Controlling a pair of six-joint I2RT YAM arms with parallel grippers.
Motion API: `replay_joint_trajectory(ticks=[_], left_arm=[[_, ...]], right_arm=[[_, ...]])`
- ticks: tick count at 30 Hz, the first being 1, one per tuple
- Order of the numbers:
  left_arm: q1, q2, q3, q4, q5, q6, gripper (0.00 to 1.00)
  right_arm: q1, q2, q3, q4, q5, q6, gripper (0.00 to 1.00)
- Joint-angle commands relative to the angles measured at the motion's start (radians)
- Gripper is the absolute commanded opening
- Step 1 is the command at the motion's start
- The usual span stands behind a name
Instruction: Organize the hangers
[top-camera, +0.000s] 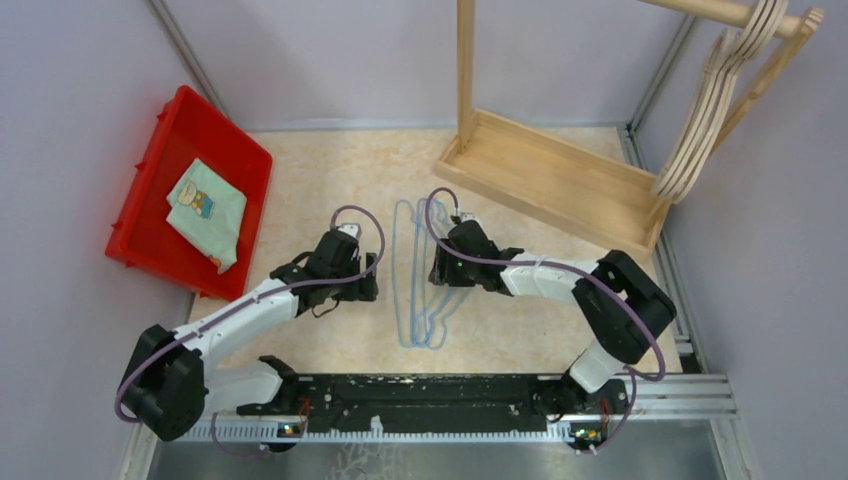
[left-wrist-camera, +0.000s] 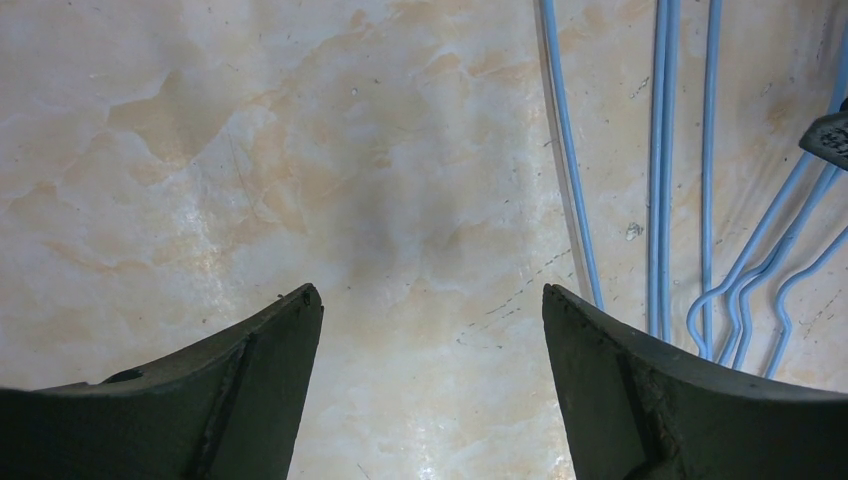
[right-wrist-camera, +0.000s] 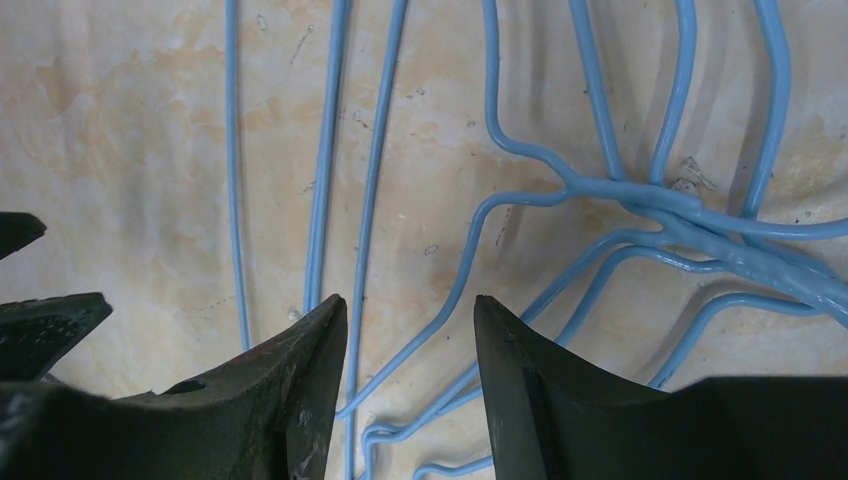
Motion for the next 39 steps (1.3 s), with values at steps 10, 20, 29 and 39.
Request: replay_joint_trajectory(ticks=[10, 20, 29, 39], left_arm=[[0.003, -0.013, 0.040, -0.018, 0.020, 0.006, 0.91], [0.006, -0.009, 0.051, 0.025, 0.030, 0.010, 0.94], [0.009, 0.033, 0.074, 0.108, 0.055, 0.017, 0.94], [0.010, 0.060, 0.109, 0.138, 0.068, 0.020, 0.95]], right_arm=[[0.012, 0.142, 0.040, 0.078, 0.050, 0.005, 0.27], [0.029, -0.080, 0.158, -0.190, 0.222, -0.106, 0.00], [0.029, -0.252, 0.309, -0.364, 0.241, -0.176, 0.00], [0.029, -0.297, 0.559, -0.354, 0.443, -0.357, 0.00]])
